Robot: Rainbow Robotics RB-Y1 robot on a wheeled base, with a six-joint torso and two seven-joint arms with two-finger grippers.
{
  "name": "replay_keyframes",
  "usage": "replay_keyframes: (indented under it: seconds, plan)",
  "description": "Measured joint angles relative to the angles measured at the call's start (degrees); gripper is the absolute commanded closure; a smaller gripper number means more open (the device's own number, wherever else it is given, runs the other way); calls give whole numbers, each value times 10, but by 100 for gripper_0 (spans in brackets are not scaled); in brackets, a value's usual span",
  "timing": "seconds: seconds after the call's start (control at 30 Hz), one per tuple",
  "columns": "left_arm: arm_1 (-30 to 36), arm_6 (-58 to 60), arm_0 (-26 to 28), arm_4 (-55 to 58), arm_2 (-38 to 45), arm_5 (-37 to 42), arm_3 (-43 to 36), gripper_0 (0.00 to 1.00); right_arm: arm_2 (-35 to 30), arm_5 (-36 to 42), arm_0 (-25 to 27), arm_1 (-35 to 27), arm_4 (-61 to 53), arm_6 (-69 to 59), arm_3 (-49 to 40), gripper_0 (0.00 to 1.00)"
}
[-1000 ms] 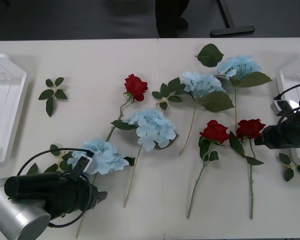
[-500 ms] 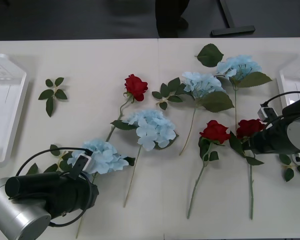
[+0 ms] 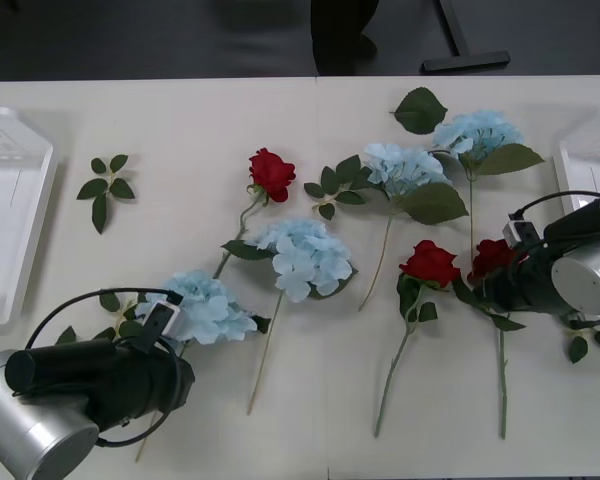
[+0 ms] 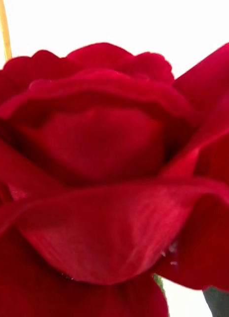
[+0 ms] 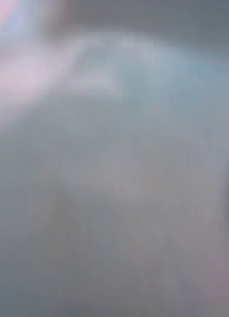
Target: Place the red flowers into the right box and the blue flowers into the left box. If a person shows an open palm, hand one flower to the person first, then continue sorting.
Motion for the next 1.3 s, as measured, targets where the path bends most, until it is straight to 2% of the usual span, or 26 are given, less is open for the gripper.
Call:
replay_keyframes:
  seconds: [0.17, 0.27, 0.3, 0.43, 0.53, 0.6, 0.7, 0.87, 1.1, 1.3]
  plan:
    - [47, 26, 0, 58, 79, 87, -83, 100, 1, 0, 0, 1, 3, 0, 0, 35]
    - [75, 68, -2, 98, 151, 149, -122, 100, 1, 0, 0, 5, 6, 0, 1, 54]
    - [85, 78, -4, 117, 176, 170, -129, 100, 1, 0, 0, 6, 6, 0, 2, 64]
    - [123, 80, -13, 173, 273, 220, -135, 100, 2, 0, 1, 8, 12, 0, 2, 74]
    - [161, 80, -21, 199, 332, 254, -132, 100, 2, 0, 1, 10, 17, 0, 2, 87]
    - [190, 80, -31, 220, 361, 272, -120, 100, 3, 0, 1, 10, 17, 0, 2, 100]
    - [238, 80, -59, 245, 382, 285, -75, 100, 3, 0, 1, 10, 17, 0, 2, 100]
    - [293, 54, -135, 266, 382, 287, 70, 100, 3, 0, 1, 10, 17, -8, 2, 100]
    - [298, -182, -237, 195, 352, 273, 257, 100, -4, 6, 0, 10, -13, -20, 2, 100]
    - [298, -196, -291, 160, 269, 177, 360, 100, -76, 105, -21, 10, -46, -20, 2, 100]
